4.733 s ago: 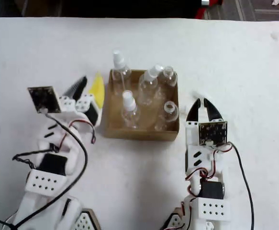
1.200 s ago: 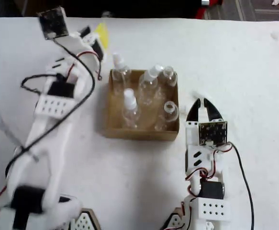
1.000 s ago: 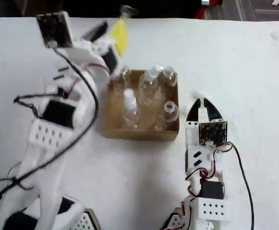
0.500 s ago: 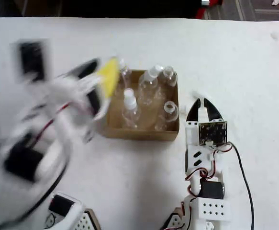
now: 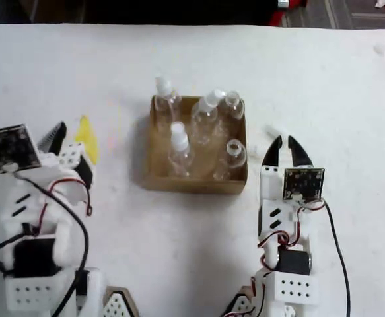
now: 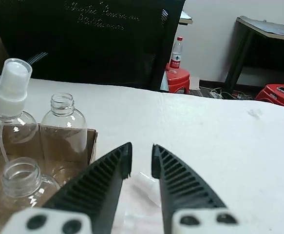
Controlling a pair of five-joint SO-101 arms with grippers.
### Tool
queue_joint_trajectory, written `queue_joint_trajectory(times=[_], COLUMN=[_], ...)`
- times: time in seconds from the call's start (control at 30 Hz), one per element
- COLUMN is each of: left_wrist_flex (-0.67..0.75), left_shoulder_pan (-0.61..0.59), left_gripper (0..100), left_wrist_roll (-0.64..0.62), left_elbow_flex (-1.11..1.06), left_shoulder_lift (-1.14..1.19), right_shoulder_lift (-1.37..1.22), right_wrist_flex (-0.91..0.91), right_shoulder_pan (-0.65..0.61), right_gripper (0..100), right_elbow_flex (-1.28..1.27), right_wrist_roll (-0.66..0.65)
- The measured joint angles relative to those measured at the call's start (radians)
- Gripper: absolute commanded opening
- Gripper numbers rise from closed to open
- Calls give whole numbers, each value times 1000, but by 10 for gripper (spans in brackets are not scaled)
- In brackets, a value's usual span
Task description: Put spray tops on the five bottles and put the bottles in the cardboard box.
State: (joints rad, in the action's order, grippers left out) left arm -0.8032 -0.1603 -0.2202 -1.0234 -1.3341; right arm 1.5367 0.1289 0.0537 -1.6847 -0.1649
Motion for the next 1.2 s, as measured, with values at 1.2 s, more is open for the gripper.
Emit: queue_joint_trajectory(times=[1.2], left_wrist_flex=[512], left_shoulder_pan=[51], left_gripper=[135], left_wrist_roll=[118], left_elbow_flex=[31], left_shoulder_lift=[1002], right_shoulder_lift=[-1623], right_wrist_flex=[1011], right_shoulder_pan=[123], right_gripper=[99], right_elbow_flex=[1657], right_wrist_roll=[-640])
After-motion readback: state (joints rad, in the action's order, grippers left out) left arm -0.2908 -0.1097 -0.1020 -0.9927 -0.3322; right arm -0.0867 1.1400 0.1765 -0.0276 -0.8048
